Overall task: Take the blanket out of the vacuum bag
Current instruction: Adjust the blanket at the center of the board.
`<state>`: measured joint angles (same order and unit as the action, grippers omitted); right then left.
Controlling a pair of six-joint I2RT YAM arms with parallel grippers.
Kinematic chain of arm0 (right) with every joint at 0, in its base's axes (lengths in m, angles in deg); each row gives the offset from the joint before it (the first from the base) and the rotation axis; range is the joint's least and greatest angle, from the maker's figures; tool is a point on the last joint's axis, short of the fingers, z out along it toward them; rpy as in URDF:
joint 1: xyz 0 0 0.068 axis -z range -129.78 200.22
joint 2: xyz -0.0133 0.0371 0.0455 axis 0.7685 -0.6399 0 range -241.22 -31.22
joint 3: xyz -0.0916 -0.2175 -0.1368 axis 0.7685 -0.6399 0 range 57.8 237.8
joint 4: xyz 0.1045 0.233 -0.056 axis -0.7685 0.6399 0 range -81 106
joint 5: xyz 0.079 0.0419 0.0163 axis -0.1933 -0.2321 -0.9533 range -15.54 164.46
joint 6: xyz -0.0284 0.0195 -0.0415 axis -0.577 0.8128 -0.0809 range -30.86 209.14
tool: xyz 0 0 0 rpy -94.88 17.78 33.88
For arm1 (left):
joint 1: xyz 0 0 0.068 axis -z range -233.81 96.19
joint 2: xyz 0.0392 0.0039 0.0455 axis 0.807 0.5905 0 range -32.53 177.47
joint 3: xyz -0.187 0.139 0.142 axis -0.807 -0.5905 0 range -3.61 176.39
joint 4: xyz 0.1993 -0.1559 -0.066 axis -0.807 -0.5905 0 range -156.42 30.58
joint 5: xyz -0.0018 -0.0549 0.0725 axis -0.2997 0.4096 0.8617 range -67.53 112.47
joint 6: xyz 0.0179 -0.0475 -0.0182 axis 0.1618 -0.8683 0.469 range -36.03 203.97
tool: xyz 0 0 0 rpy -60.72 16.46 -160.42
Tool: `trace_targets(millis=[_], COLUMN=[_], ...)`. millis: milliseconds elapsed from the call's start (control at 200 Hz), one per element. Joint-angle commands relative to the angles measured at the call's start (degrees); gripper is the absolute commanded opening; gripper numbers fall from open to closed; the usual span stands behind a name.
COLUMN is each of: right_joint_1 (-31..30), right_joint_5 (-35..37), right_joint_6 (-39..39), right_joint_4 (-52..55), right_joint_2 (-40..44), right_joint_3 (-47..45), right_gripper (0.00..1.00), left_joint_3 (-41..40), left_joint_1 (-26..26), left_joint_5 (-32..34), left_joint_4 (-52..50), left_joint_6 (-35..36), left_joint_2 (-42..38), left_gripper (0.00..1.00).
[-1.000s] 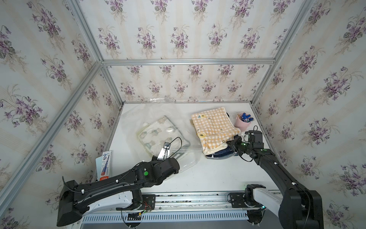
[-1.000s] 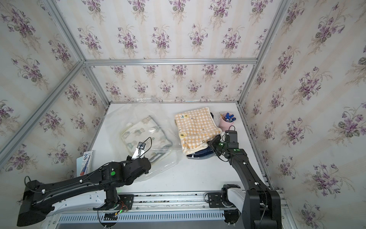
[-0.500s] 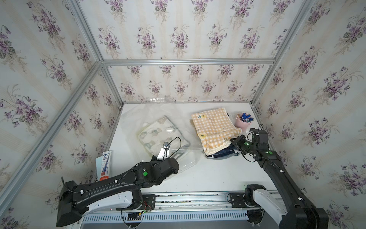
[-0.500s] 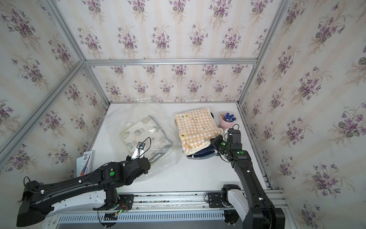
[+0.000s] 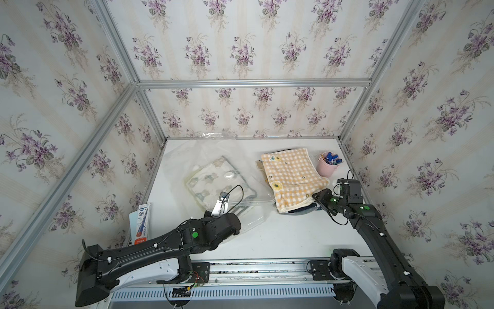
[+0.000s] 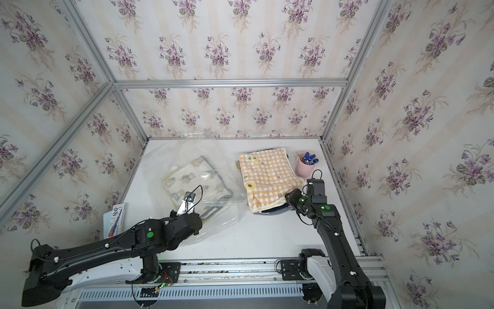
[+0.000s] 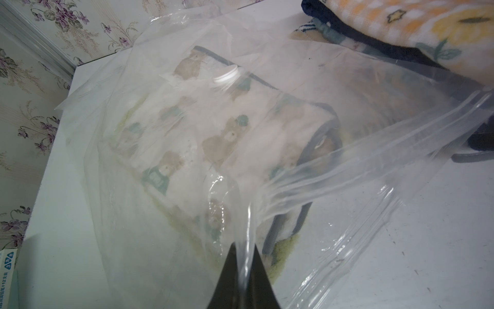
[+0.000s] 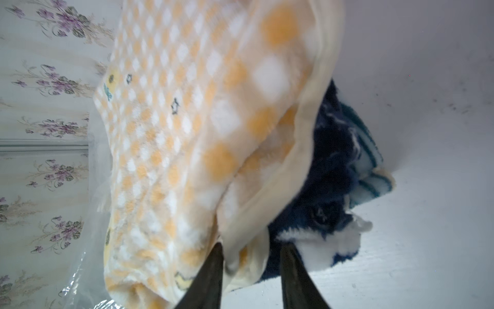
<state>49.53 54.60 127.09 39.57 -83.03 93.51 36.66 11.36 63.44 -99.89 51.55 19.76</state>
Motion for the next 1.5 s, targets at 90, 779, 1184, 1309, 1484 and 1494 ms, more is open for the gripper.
trace_targets(millis=[90,779,1184,1309,1484,1494], right_joint_1=[-0.01,-0.01,-8.74,-26.20,-46.22,-47.05], right_joint_5=[1.31,0.49,-4.82,-0.89,10.52,11.72], right_joint_6=[-3.47,-0.04,-2.96,0.66,7.86,8.48], right_joint_4=[6.34,-16.03,-12.40,-17.35,-27.42,-28.02], right_joint_2=[4.47,-8.68,-0.76,-0.13,-2.95,-2.94], right_joint_3=[2.48,-2.99,3.44,3.59,-0.61,-1.02], right_gripper=[0.41,0.05,0.10,0.09,0.03,0.02], left_joint_3=[-0.19,-2.38,-4.00,-3.15,-2.27,-2.19], left_joint_1=[-0.04,-0.21,-5.60,-6.82,-10.04,-10.30], left_joint_5=[0.17,2.58,-0.54,-1.63,-6.24,-6.54], left_joint_4=[0.68,-1.91,0.00,0.35,2.60,2.72], left_joint_6=[-0.63,-6.29,-5.68,-4.48,-2.58,-2.56], left_joint_2=[-0.74,-0.77,-2.29,-2.96,-2.73,-2.64], left_gripper=[0.09,0.06,0.04,0.04,0.05,0.05])
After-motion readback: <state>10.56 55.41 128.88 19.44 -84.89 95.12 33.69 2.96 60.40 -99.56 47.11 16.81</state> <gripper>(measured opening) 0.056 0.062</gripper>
